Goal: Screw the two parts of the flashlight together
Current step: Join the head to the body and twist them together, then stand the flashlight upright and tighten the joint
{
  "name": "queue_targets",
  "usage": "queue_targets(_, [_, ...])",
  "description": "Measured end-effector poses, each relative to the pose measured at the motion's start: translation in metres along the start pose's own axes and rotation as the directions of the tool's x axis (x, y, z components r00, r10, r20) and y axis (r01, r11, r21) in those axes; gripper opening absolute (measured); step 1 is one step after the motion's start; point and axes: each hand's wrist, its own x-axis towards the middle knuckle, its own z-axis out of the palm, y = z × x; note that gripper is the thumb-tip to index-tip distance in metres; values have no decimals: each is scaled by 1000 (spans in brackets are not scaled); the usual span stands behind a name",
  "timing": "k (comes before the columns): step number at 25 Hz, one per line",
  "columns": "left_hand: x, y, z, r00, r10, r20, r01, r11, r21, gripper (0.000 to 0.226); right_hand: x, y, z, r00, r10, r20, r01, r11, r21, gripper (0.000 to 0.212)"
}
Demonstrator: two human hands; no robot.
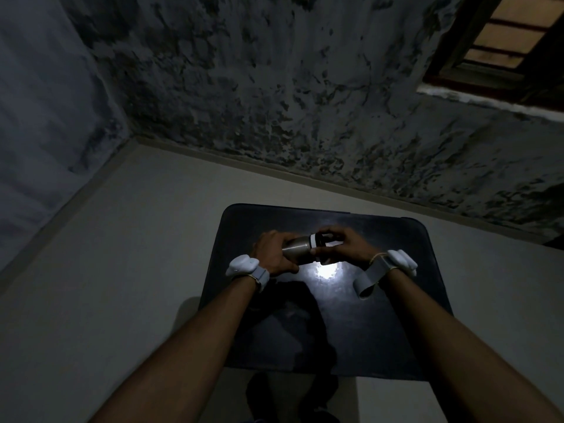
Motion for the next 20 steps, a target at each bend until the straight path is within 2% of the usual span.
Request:
queue_targets(2, [-1,1,-2,1000,7,-6,-7,1000,-12,72,-2,-1,3,998,27,-61,-28,1000,-3,40])
queue_targets(4, [-1,2,-1,1000,19,-7,-19,999,-28,72,-3,-6,4,993,83,-85,-94,986,-139,60])
queue_targets(6, [-2,6,0,999,38,-10,-39,998,-43,72,-5,-15,7,976,164,-146,-203,926,-318,81])
queue_targets(8, [-1,10,2,999,45,-15,-46,997,-62,70,-4,-20,11,944,213,-253,-297,883,-364,102])
queue_targets(9, [-1,12,2,999,45,-14,-46,996,-74,70,-3,-22,10,933,229,-279,-319,885,-339,105])
queue_targets(11, [0,11,4,999,48,-11,-49,996,-75,69,-6,-26,7,942,228,-248,-295,913,-281,87])
queue_targets(14, [2,8,8,1000,16,-23,-18,996,-92,70,-13,-31,-5,985,149,-85,-168,936,-308,41])
queue_targets(15, [2,8,9,1000,3,-28,-6,995,-104,70,-15,-32,-6,987,141,-70,-156,938,-310,30])
queue_targets(16, [2,8,11,999,-2,-32,-1,994,-111,70,-14,-29,-7,987,142,-78,-160,931,-328,31])
queue_targets(20, [5,16,17,999,0,-42,-6,991,-137,66,-6,-19,-6,958,199,-205,-273,845,-459,88])
